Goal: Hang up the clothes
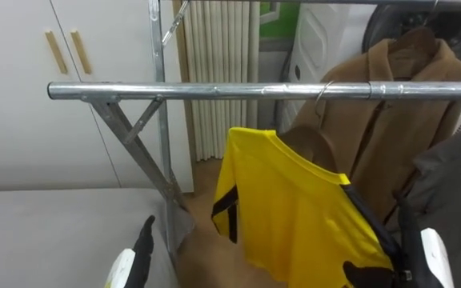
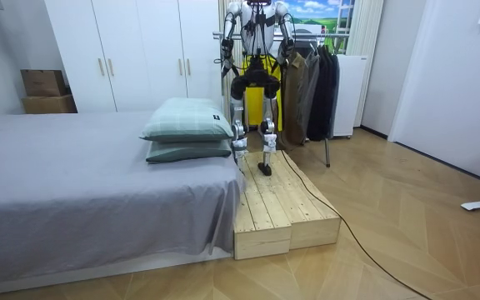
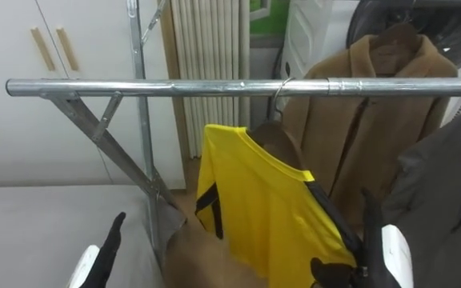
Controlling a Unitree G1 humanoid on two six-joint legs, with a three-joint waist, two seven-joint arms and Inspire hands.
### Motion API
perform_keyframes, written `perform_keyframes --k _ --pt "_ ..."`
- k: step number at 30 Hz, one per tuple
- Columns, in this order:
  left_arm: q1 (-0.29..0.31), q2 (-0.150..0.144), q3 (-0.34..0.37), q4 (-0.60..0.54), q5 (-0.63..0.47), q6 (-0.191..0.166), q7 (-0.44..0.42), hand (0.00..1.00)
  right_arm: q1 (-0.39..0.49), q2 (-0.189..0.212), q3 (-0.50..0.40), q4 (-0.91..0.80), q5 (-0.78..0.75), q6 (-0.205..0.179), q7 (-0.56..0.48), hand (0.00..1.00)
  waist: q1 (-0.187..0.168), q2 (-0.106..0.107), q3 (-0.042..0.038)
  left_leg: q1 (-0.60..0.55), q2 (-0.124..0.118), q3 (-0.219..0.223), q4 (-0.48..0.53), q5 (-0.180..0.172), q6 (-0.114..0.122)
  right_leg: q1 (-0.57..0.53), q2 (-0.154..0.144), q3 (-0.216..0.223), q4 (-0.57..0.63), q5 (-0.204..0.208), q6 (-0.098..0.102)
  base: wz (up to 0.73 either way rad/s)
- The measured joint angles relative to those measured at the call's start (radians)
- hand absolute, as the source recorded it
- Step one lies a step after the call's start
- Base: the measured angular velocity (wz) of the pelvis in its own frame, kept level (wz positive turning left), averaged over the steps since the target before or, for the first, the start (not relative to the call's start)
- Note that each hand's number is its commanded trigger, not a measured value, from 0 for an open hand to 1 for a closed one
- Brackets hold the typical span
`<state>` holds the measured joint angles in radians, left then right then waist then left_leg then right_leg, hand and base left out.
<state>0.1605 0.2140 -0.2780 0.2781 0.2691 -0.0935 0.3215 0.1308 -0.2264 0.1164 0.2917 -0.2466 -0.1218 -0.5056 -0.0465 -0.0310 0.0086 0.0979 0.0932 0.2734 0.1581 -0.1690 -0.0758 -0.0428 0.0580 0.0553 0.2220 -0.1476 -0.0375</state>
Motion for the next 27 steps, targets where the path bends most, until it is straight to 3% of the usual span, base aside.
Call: perform_keyframes --k 8,14,16,20,24,27 --pt "0.019 0.0 0.001 -0.001 0.009 0.0 -0.005 0.0 0.015 0.0 0.0 0.001 0.008 -0.003 -0.008 0.0 -0.004 0.011 -0.0064 0.001 0.0 -0.001 0.0 0.0 0.0 0.002 0.0 0.001 -0.001 0.0 0.0 0.0" --pt "0.054 0.001 0.003 0.048 -0.002 -0.002 -0.008 0.0 0.082 0.001 0.001 0.088 0.155 -0.027 0.075 0.0 -0.005 0.013 -0.0072 0.02 0.001 -0.001 -0.002 0.0 0.0 0.031 -0.003 -0.005 -0.018 0.0 0.0 0.03" --pt "0.06 0.003 0.003 0.06 -0.002 -0.003 -0.009 0.0 0.097 0.007 0.002 0.152 0.203 -0.032 0.112 0.0 -0.007 0.013 -0.0054 0.02 0.001 -0.002 -0.007 0.0 0.0 0.03 -0.002 -0.008 -0.019 0.0 0.0 0.02" --pt "0.08 0.003 0.028 0.121 0.008 -0.043 -0.022 0.0 0.095 0.018 -0.013 0.319 0.265 -0.034 0.191 0.0 -0.008 0.011 -0.0033 0.024 0.0 -0.003 -0.014 0.0 0.0 0.034 -0.003 -0.015 -0.022 0.0 0.0 0.03" --pt "0.12 0.003 0.073 0.15 0.007 -0.042 -0.028 0.0 0.11 0.039 -0.031 0.501 0.331 -0.03 0.265 0.0 -0.014 0.008 -0.0004 0.015 0.0 -0.006 -0.015 -0.002 0.001 0.032 -0.004 -0.025 -0.036 0.0 0.001 0.08" --pt "0.115 0.002 0.09 0.206 0.006 -0.062 -0.023 0.0 0.112 0.042 -0.031 0.613 0.362 -0.031 0.321 0.0 -0.006 0.014 -0.0044 0.015 -0.001 -0.015 -0.015 -0.002 0.002 0.032 -0.006 -0.028 -0.035 0.0 0.001 0.0"
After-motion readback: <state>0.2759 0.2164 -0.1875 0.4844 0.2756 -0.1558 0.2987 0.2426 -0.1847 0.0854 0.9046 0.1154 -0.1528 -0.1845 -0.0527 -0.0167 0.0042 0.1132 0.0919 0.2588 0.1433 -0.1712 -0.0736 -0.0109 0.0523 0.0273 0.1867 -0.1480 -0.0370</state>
